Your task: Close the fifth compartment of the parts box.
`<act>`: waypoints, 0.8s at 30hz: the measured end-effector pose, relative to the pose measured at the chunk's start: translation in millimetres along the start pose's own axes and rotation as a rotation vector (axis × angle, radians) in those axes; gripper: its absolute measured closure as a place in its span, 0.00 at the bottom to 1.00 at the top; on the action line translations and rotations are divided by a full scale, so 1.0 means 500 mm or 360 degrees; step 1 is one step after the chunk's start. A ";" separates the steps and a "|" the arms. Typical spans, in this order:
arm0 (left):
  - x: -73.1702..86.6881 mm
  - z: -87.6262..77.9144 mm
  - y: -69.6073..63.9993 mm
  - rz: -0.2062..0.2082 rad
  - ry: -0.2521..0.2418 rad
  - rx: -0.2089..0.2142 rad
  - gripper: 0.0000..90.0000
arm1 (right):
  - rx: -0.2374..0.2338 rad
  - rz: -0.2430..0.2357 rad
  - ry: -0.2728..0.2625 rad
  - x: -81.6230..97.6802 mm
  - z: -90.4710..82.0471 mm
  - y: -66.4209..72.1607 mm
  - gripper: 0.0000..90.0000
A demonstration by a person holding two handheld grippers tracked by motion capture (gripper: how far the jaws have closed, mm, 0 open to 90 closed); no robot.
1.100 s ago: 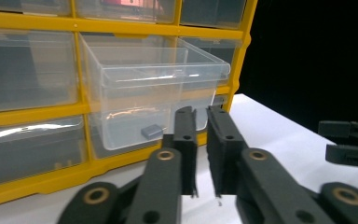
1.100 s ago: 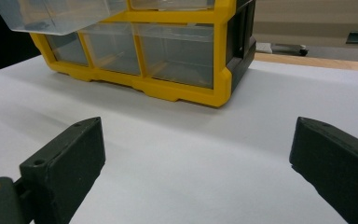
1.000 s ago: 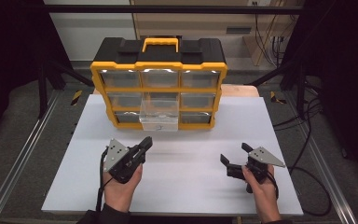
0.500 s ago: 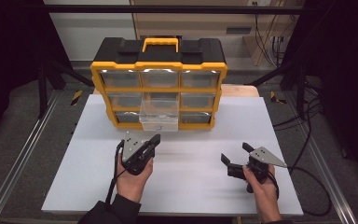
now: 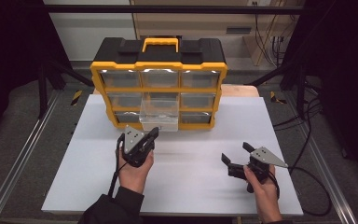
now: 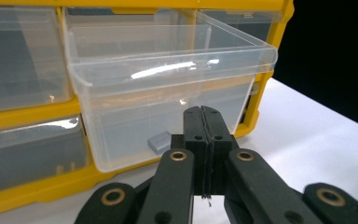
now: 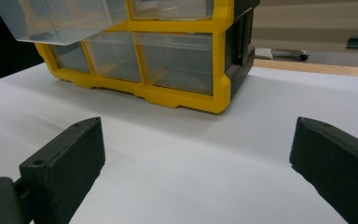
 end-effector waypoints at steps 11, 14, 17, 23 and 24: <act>-0.009 0.044 0.007 0.0013 0.0043 -0.0058 0.99 | 0.0000 0.0006 -0.0009 -0.002 -0.001 0.000 0.04; -0.011 0.047 0.012 -0.0004 0.0038 -0.0071 1.00 | -0.0003 0.0006 -0.0015 -0.002 -0.001 -0.001 0.04; -0.011 0.050 0.018 -0.0021 0.0050 -0.0087 1.00 | -0.0002 0.0014 -0.0010 -0.002 -0.002 -0.003 0.04; -0.012 0.056 0.019 -0.0019 0.0058 -0.0090 0.99 | 0.0012 0.0059 0.0005 -0.002 -0.002 -0.004 0.04; -0.013 0.057 0.020 -0.0016 0.0058 -0.0092 0.99 | 0.0013 0.0060 0.0005 -0.002 -0.002 -0.005 0.04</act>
Point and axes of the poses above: each handheld gripper's, and its own axes: z roughly forward along the jaws, x roughly out of its underside, y roughly to its left, the point moved 2 cm from there along z, roughly forward along the jaws, and after that the axes turned 3 degrees about -x, right-handed, at the moved point
